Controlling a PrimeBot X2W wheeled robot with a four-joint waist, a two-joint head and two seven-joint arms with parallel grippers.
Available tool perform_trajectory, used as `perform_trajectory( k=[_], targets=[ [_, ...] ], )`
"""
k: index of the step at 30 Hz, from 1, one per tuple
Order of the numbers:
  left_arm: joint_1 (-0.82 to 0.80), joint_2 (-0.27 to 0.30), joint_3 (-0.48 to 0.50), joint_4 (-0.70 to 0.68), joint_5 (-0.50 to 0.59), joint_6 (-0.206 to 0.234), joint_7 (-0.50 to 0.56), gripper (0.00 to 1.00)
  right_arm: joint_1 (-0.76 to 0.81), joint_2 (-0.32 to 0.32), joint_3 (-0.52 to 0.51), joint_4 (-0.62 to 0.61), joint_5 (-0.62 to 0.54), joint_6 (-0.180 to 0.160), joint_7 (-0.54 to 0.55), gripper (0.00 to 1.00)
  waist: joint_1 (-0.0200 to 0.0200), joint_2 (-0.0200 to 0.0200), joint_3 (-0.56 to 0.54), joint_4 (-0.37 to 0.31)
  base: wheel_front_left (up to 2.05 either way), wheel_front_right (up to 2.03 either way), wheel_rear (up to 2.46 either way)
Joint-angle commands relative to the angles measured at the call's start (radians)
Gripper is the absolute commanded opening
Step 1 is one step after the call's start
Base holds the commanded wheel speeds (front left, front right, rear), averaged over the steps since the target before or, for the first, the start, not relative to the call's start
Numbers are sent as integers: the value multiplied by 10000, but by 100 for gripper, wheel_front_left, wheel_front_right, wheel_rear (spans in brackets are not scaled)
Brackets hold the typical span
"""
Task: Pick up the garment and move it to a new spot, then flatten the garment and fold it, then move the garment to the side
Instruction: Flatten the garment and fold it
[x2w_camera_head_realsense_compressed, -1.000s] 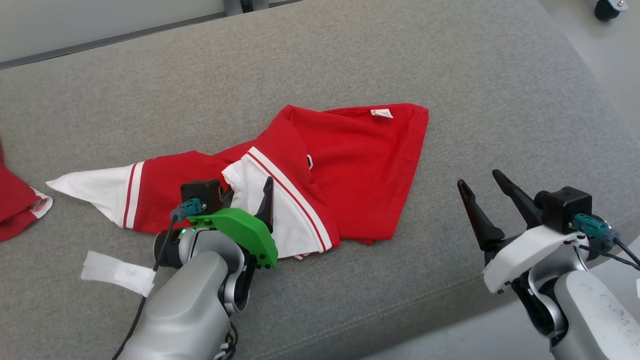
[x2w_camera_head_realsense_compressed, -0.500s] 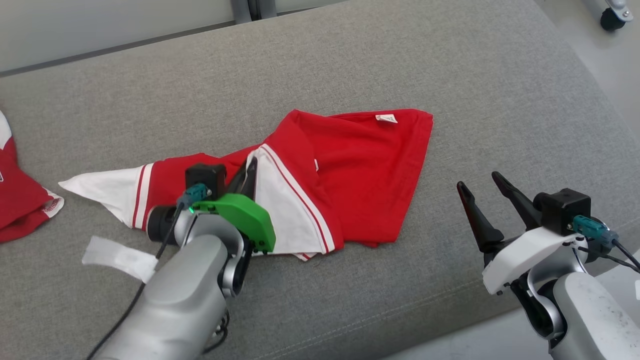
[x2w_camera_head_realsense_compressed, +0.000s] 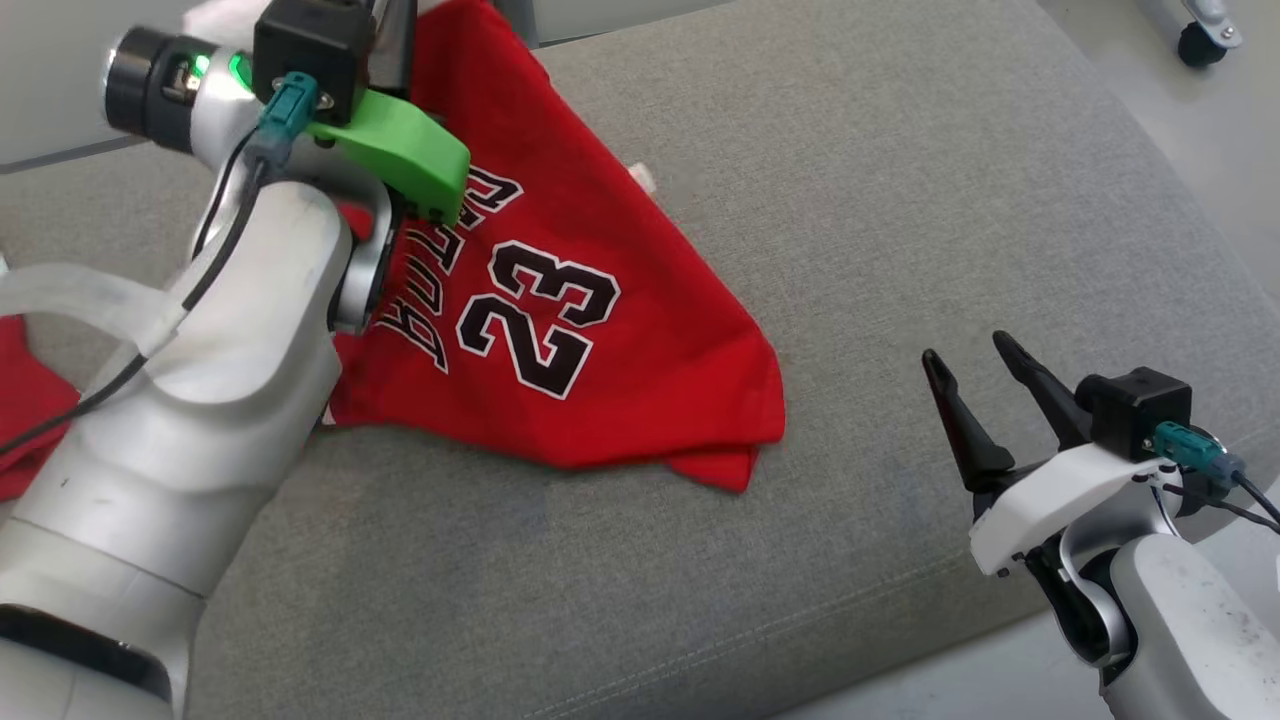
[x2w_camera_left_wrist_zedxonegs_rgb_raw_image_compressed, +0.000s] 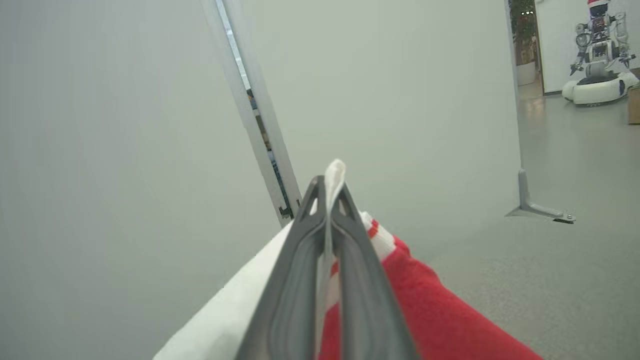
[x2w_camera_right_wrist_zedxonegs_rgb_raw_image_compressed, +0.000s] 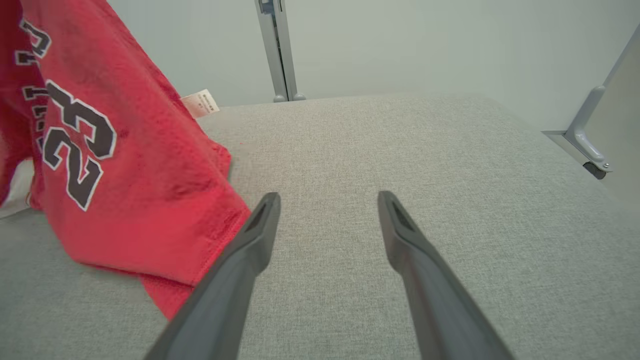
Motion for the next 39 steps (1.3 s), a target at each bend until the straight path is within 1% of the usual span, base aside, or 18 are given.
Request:
perform_trajectory(
  k=[1, 3, 5, 7, 12, 13, 18, 22, 24, 29, 30, 34, 36, 37, 38, 39],
  targets=[
    [152, 231, 65, -571, 373, 104, -20, 0, 104, 14, -106, 21, -47, -11, -78, 100, 0, -1, -26, 112, 0, 0, 0],
    [778, 414, 125, -1517, 748, 150, -12, 0, 244, 41, -271, 47, -72, -11, -130, 100, 0, -1, -73, 242, 0, 0, 0],
    [1663, 588, 134, -2330, 859, 134, -12, 0, 381, 71, -425, 58, -97, -11, -168, 100, 0, -1, -102, 407, 0, 0, 0],
    [2623, 745, 130, -2865, 853, 215, -14, 0, 519, 85, -532, 62, -112, -11, -159, 100, 0, -1, -125, 576, 0, 0, 0],
    [5086, 983, 467, -3711, 666, 736, -15, 0, 769, 73, -639, -29, -157, -11, -44, 100, 0, -1, -138, 933, 0, 0, 0],
    [5086, 983, 467, -3711, 666, 736, -15, 0, 769, 73, -639, -29, -157, -11, -44, 100, 0, -1, -138, 933, 0, 0, 0],
    [7122, 937, 1171, -4779, 822, 1353, -15, 0, 919, 70, -620, -79, -152, -11, 45, 100, 0, -1, -202, 1269, 0, 0, 0],
    [8506, 988, 1654, -5412, 1063, 1720, -16, 0, 1039, 34, -558, -68, -93, -11, 132, 100, 0, -1, -293, 1567, 0, 0, 0],
    [9410, 1066, 2029, -5531, 1060, 1953, -16, 0, 1006, -23, -547, -44, -46, -11, 237, 100, 0, -1, -346, 1803, 0, 0, 0],
    [10177, 1167, 2653, -4981, 1011, 2069, -16, 0, 915, -54, -401, 40, -3, -12, 437, 100, 0, -1, -472, 2104, 0, 0, 0],
    [10273, 1108, 2766, -4815, 915, 2050, -16, 0, 874, -67, -358, 48, 36, -11, 485, 100, 0, -1, -481, 2153, 0, 0, 0],
    [10358, 897, 2963, -4051, 790, 1738, -16, 0, 622, -230, -160, 124, 120, -11, 618, 100, 0, -1, -533, 2334, 0, 0, 0],
    [10204, 641, 2972, -3733, 759, 1540, -16, 0, 331, -395, -24, 139, 129, -11, 748, 100, 0, -1, -537, 2438, 0, 0, 0],
    [10122, 517, 2925, -3565, 744, 1408, -16, 27, 162, -493, 64, 147, 149, -11, 834, 100, 0, -1, -542, 2501, 0, 0, 0],
    [9996, 381, 2915, -3476, 755, 1316, -16, 44, -23, -596, 168, 149, 162, -11, 961, 100, 0, -1, -548, 2574, 0, 0, 0],
    [9904, 259, 2918, -3376, 778, 1220, -16, 98, -235, -712, 328, 136, 164, -11, 1116, 100, 0, -1, -554, 2651, 0, 0, 0]
  ],
)
